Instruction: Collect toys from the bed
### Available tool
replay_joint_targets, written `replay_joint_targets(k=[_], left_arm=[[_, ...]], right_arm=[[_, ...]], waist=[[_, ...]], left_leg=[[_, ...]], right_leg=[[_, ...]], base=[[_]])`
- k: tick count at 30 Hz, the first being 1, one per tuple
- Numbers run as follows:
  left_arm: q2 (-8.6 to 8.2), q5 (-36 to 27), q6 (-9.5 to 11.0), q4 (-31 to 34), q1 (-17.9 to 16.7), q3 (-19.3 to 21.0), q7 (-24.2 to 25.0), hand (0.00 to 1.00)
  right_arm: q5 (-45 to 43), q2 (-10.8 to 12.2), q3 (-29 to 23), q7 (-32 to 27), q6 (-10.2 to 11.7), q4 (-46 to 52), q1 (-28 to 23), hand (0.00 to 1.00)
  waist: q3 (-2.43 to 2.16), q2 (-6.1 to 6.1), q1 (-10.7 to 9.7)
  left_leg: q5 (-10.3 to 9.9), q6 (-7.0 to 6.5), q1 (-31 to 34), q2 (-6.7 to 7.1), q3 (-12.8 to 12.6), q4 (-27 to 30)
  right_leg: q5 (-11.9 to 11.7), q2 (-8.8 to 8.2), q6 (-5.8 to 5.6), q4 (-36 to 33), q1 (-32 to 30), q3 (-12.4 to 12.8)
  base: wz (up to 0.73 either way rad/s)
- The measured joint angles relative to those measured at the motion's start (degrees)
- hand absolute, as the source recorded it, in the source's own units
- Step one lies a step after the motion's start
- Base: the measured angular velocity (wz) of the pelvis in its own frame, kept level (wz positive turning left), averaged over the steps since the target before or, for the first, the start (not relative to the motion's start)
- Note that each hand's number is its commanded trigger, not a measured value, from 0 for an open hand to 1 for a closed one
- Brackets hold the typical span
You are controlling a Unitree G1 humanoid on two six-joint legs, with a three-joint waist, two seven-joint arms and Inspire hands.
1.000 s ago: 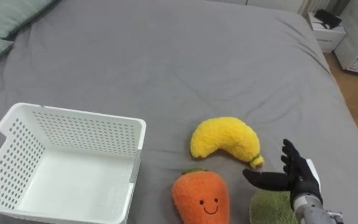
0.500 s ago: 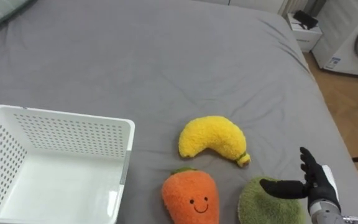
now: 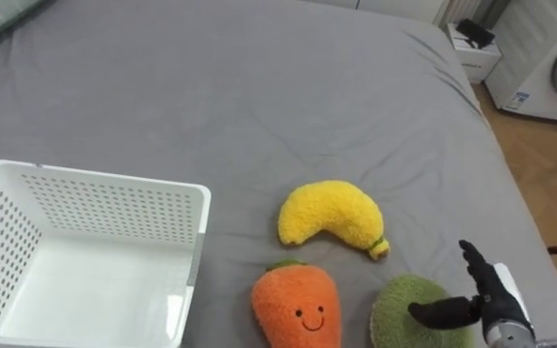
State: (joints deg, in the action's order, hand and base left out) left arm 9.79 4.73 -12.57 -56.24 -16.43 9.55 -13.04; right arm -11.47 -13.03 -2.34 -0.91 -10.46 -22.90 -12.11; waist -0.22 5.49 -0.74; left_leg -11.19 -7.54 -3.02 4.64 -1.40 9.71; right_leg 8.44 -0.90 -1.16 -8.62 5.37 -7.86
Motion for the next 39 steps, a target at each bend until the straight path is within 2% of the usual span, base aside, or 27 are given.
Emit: replay_joint_targets(k=[3,12,16,19,20,24,32,39], left_arm=[[0.00,0.0,-0.1,0.1,-0.1,0.4,0.0,0.00],[0.00,0.1,-0.8,-0.1,-0.1,0.5,-0.4,0.00],[0.00,2.4,-1.1,-0.1,-0.1,0.5,-0.2,0.00],[0.00,3.3,-1.7,-0.1,-0.1,0.5,0.1,0.00],[-0.02,3.9,-2.3,-0.1,-0.2,0.5,0.2,0.00],[-0.01,5.7,-2.5,0.1,-0.2,0.5,0.2,0.00],[0.01,5.7,-2.4,0.0,0.3,0.5,0.2,0.00],[-0.04,5.7,-2.3,-1.1,0.4,0.5,0.2,0.00]], right_arm=[[-0.1,0.0,0.8,3.1,-1.1,-3.7,-0.4,0.00],[-0.6,0.0,0.6,3.7,-0.1,-11.2,0.6,0.00],[-2.6,-0.3,0.5,4.1,0.1,-13.5,0.5,0.00],[-2.4,-0.5,0.5,4.1,0.0,-14.7,0.6,0.80],[-2.3,-0.5,0.5,4.1,0.0,-14.7,0.5,0.98],[-2.2,-0.7,0.4,3.3,0.4,-15.1,0.4,1.00],[-1.8,-0.6,-0.2,0.9,0.6,-17.4,1.8,1.00],[-1.8,0.7,0.0,1.1,0.5,-18.8,1.9,1.00]], waist=[[0.04,0.02,0.6],[0.12,0.18,1.7],[0.12,0.19,2.4],[0.10,0.22,2.8],[0.09,0.23,2.8],[0.07,0.25,2.8],[0.02,0.30,2.7],[0.01,0.20,2.7]], left_leg=[[0.0,-0.01,-0.5,0.01,0.2,-0.1],[-0.2,0.07,-0.5,0.06,0.8,0.8],[-0.2,0.18,-0.2,0.11,1.4,1.2],[-0.3,0.23,0.3,0.13,1.8,1.5],[-0.3,0.26,0.4,0.12,2.0,1.6],[-0.3,0.27,0.4,0.09,2.0,1.6],[-0.3,0.27,0.4,0.09,2.1,1.6],[-0.3,0.27,0.4,0.09,2.2,1.6]], right_leg=[[0.0,0.03,0.00,0.0,0.5,0.0],[0.0,0.06,0.04,0.0,1.3,-0.2],[0.0,0.09,0.08,0.0,1.3,-0.7],[-0.1,0.13,0.11,0.0,1.2,-1.0],[-0.1,0.16,0.12,0.0,1.1,-1.0],[-0.1,0.17,0.12,0.0,1.2,-1.3],[-0.1,0.16,0.13,0.0,1.2,-1.5],[-0.1,0.14,0.13,0.1,1.3,-1.5]], base=[[0.00],[0.04],[0.06],[0.09],[0.05],[0.01],[0.00],[0.00]])
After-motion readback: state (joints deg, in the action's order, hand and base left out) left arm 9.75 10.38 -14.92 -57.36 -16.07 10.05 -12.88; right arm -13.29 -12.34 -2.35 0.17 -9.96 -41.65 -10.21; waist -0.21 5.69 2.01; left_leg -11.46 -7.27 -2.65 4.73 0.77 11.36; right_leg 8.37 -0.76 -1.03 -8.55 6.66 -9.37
